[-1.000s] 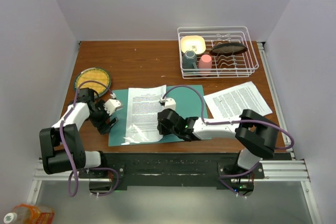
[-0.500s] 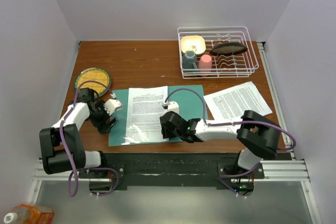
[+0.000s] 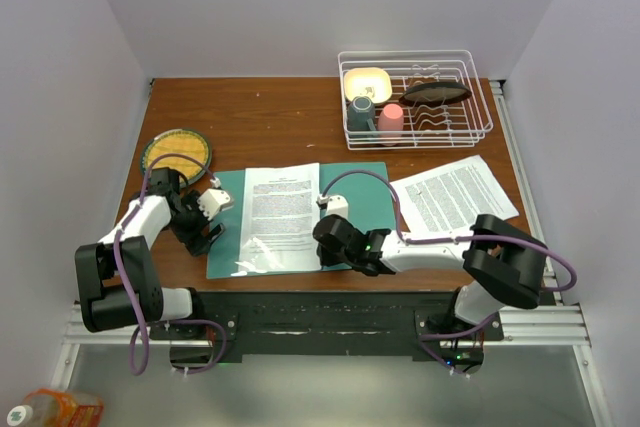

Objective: Put the files into the folder

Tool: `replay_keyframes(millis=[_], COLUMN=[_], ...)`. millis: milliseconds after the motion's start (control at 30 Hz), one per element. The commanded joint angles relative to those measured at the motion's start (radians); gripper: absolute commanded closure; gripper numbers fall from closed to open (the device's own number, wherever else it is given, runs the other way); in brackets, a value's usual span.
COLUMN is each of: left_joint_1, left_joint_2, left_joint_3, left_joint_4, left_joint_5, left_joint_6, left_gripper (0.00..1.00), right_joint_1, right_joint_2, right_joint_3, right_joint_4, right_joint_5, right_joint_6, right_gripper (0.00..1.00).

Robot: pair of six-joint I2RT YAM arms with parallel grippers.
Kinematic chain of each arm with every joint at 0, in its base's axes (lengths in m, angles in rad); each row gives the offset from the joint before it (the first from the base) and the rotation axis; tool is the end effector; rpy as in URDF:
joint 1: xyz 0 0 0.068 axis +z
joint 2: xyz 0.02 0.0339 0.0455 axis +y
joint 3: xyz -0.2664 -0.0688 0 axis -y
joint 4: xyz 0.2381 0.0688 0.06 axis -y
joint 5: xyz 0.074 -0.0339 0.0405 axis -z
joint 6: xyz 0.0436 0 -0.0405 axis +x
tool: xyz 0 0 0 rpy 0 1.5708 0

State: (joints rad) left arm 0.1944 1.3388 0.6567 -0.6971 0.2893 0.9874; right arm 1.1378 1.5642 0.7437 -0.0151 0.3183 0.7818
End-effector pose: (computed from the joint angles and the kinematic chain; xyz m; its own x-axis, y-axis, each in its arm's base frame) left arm 0.2020 0.0271 0.1556 -0.6406 0.6891 -0.3386 0.7313 0.6821 0.0047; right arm 0.1391 0.2683 0.1610 -0.7662 -0.0627 -0.6395 -0.3300 0.8924 0.3078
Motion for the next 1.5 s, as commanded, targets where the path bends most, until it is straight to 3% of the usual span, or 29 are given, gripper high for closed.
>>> replay_keyframes(millis=[0,700,1233,1467], left_joint_1=[0.0,0.0,0.0,0.002], left_joint_2=[0.003,-0.001,-0.009,-0.007], left_joint_3=[-0.012,-0.014,-0.017,-0.016], left_joint_4=[0.005,0.007,0.001,0.002], left_joint_5=[0.019,0.034,0.039,0.044], left_joint_6=[0.007,0.002,0.003,-0.001], left_gripper=[0.07,0.08,0.08,0.09], right_joint_1=[0.0,0.013,-0.003,-0.018], right_joint_2=[0.013,0.148,0.16,0.168], right_joint_3=[-0.001,0.108,0.247,0.241], right_joint_4=[0.069,0.135,-0.014,0.0], right_joint_5=[-0.01,-0.061,0.053,0.036], right_joint_6=[0.033,0.062,-0.144,-0.125], right_gripper=[0.99,1.0,1.0,1.0])
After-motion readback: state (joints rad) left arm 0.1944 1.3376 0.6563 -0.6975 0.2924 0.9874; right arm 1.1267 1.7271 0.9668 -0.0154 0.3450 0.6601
